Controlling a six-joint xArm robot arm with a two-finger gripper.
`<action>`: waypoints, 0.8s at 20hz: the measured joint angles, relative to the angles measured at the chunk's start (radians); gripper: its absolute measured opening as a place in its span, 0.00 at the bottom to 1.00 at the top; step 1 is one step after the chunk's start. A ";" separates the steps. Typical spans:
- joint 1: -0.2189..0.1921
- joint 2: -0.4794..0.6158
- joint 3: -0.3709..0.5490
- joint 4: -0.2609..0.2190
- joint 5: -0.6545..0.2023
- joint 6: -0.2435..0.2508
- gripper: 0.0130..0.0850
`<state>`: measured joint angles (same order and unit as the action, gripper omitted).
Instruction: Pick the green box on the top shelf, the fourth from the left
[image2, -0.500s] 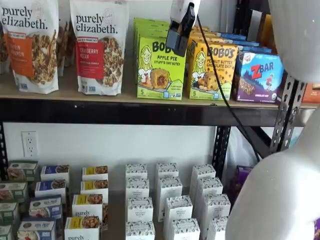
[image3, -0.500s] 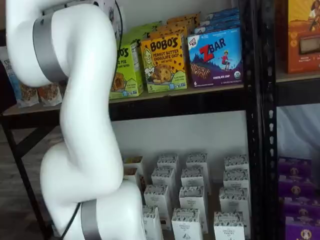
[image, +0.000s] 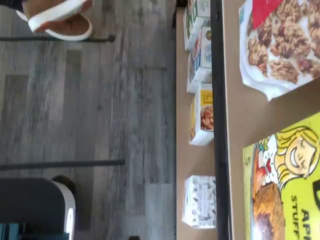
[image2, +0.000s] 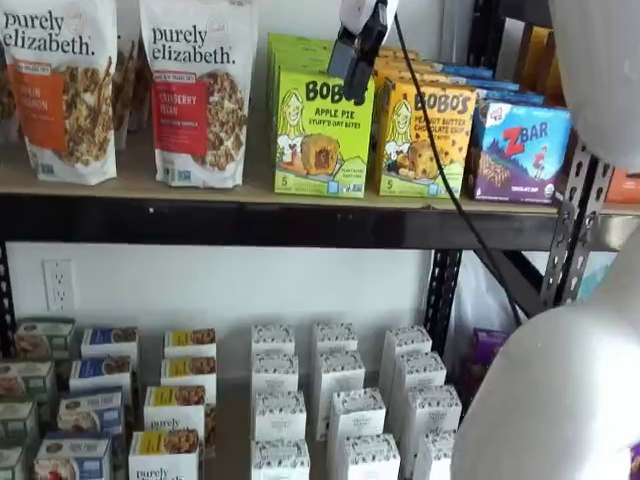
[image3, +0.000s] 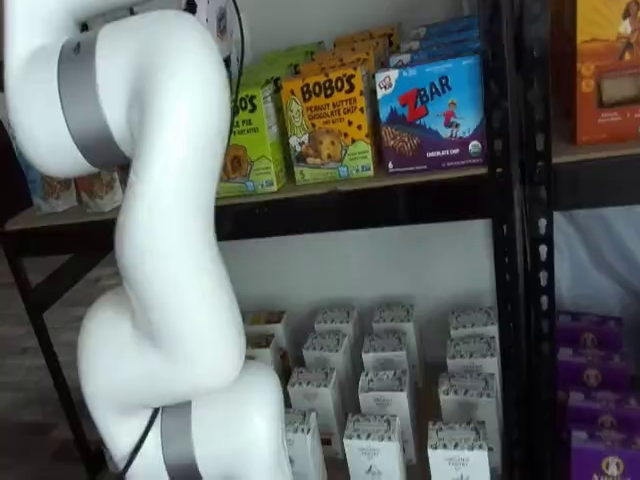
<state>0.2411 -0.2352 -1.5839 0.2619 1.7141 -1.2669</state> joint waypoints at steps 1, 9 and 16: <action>-0.005 0.004 -0.008 0.014 0.002 -0.001 1.00; -0.012 0.029 -0.051 0.038 -0.034 0.001 1.00; -0.038 0.097 -0.107 0.053 -0.047 -0.024 1.00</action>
<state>0.2036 -0.1382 -1.6904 0.3145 1.6668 -1.2905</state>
